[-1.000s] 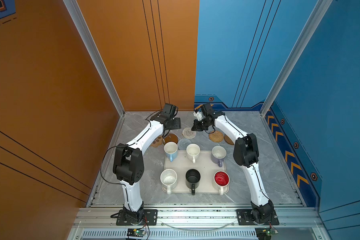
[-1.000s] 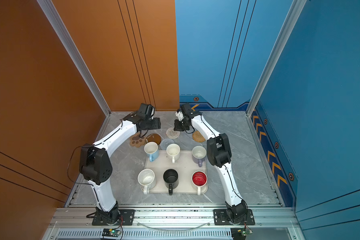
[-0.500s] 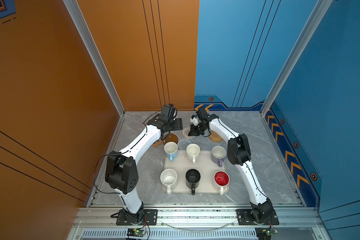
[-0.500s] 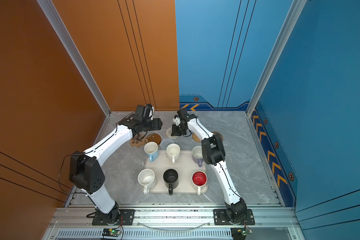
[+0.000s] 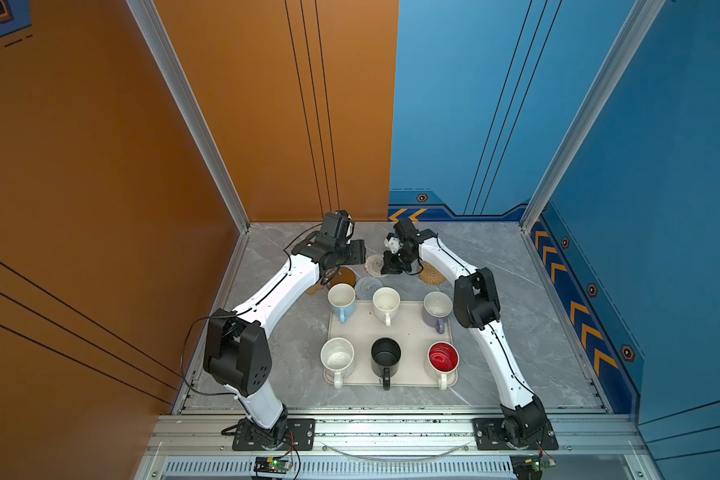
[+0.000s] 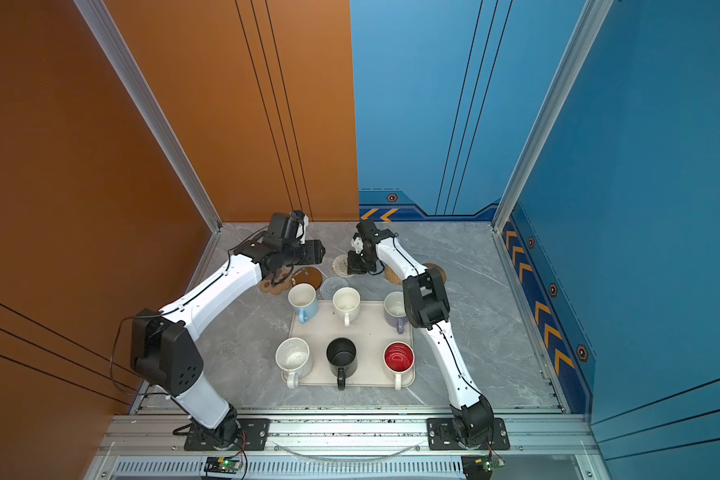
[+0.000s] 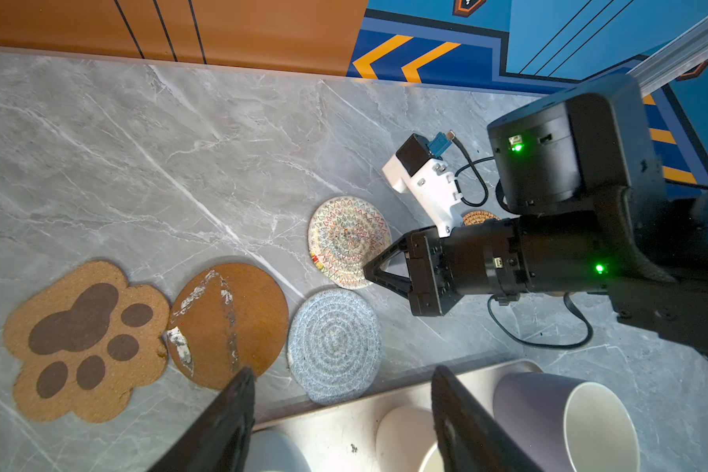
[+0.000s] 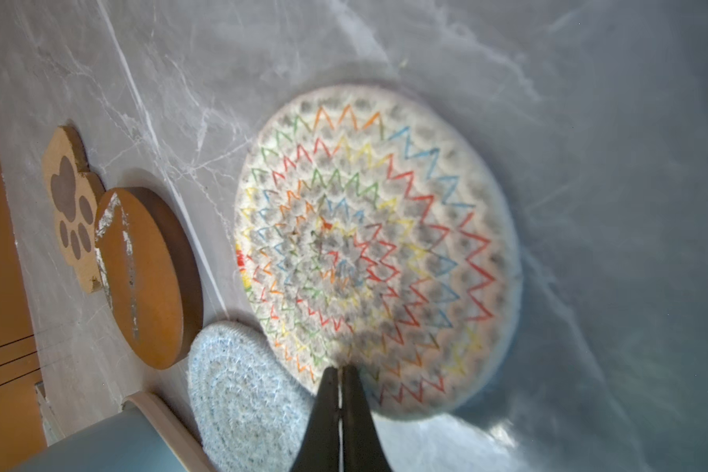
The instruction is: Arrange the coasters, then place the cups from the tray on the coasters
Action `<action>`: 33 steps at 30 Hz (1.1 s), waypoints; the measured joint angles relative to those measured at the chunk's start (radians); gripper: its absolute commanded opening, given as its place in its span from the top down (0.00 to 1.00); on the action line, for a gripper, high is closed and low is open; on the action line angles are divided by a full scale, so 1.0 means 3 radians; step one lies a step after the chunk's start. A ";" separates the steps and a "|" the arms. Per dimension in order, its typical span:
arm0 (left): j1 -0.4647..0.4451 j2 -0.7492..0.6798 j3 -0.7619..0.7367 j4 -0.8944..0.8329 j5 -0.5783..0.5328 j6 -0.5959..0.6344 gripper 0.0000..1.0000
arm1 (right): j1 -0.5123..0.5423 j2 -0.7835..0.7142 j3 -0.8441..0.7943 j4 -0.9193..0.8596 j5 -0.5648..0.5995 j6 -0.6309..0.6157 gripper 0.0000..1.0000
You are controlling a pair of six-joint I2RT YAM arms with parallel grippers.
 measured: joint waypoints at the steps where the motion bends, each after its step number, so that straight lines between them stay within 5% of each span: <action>1: -0.0005 -0.0013 -0.0014 0.0001 0.0000 0.0013 0.31 | -0.0004 0.0000 0.0008 -0.0020 0.0031 0.0000 1.00; 23: -0.0102 -0.0064 -0.0076 -0.0003 0.0025 0.0132 0.32 | -0.0214 -0.0230 -0.0235 -0.0278 0.0599 -0.0159 1.00; 33: -0.0156 0.0315 0.0165 -0.0127 0.0114 0.0240 0.34 | -0.0268 -0.0516 -0.0683 -0.0384 0.0711 -0.0313 1.00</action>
